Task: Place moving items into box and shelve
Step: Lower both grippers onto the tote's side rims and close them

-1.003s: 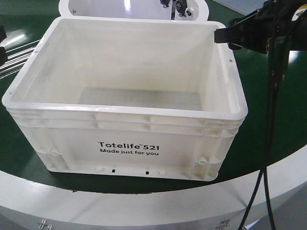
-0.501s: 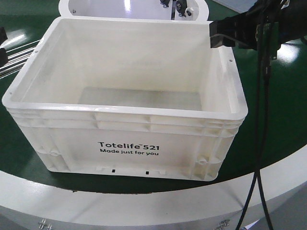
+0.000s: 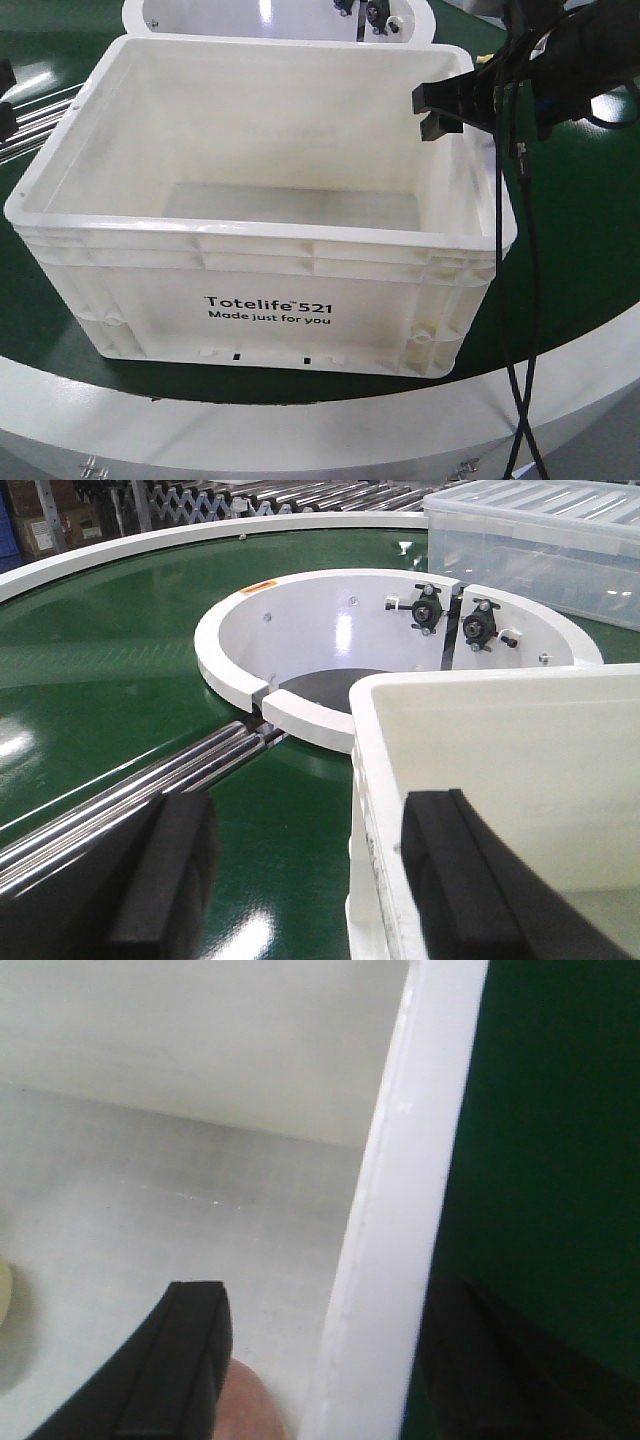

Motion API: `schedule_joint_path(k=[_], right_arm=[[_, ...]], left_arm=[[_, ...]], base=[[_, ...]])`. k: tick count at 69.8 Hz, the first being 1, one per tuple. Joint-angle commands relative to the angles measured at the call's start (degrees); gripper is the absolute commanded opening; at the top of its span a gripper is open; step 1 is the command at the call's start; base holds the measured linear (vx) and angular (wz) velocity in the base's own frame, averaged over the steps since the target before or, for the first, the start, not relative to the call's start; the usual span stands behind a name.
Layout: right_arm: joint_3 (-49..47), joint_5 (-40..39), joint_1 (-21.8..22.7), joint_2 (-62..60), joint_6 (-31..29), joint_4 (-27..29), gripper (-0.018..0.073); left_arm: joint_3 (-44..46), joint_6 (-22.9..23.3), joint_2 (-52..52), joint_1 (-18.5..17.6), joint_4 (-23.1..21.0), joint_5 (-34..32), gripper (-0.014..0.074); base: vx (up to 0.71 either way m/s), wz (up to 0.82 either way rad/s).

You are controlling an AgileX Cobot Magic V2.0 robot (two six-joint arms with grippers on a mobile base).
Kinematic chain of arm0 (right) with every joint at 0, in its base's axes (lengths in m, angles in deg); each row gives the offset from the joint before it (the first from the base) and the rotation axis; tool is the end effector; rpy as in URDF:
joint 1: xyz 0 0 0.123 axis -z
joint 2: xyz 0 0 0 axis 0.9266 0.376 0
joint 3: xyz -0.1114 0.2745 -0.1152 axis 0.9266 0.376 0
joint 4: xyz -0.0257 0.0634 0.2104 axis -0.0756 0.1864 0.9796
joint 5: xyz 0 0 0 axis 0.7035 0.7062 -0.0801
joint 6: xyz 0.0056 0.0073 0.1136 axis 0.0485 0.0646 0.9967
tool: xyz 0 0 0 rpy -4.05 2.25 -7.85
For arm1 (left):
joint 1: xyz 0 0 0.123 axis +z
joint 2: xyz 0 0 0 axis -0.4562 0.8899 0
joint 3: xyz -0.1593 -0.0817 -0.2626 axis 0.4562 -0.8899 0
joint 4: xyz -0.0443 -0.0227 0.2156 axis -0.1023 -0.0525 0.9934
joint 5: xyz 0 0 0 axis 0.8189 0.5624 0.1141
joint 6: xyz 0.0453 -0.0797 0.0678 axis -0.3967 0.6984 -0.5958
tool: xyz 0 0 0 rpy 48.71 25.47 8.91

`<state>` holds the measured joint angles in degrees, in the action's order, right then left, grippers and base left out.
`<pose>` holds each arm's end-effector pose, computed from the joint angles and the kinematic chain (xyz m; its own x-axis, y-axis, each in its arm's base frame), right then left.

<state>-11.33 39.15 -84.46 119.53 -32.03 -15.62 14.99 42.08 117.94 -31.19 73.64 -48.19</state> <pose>0.3141 0.1056 0.3433 -0.8376 -0.0651 -0.5424 -0.1940 0.9636 0.1839 0.1840 -0.0149 0.3804 -0.2111 -0.0137 -0.9774 0.0802 0.9963 -0.0313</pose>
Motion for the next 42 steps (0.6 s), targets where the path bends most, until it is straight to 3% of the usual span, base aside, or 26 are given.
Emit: schedule_joint_path(k=[1, 8, 13, 24, 42], right_arm=[[-2.0, -2.9, 0.4, -1.6, 0.0, 0.4, 0.0442], [-2.0, -2.7, 0.4, -0.8, 0.5, 0.4, 0.0400], [-2.0, -2.2, 0.4, -0.3, 1.0, 0.3, 0.0321], [-2.0, -1.4, 0.4, 0.1, 0.4, -1.5, -0.0020], [-2.0, -0.9, 0.4, 0.0, -0.5, -1.7, -0.0015]], left_arm=[[1.8, 0.1, -0.9, 0.0, -0.2, -4.5, 0.0524], [1.8, 0.1, -0.9, 0.0, -0.2, -4.4, 0.0524], [1.8, 0.1, -0.9, 0.0, -0.2, -4.2, 0.0524], [1.8, 0.1, -0.8, 0.0, -0.2, -3.1, 0.0524], [1.8, 0.1, -0.8, 0.0, -0.3, -1.9, 0.0524]], base=[[0.00, 0.00], [0.00, 0.00], [0.00, 0.00], [0.00, 0.00], [0.00, 0.00]])
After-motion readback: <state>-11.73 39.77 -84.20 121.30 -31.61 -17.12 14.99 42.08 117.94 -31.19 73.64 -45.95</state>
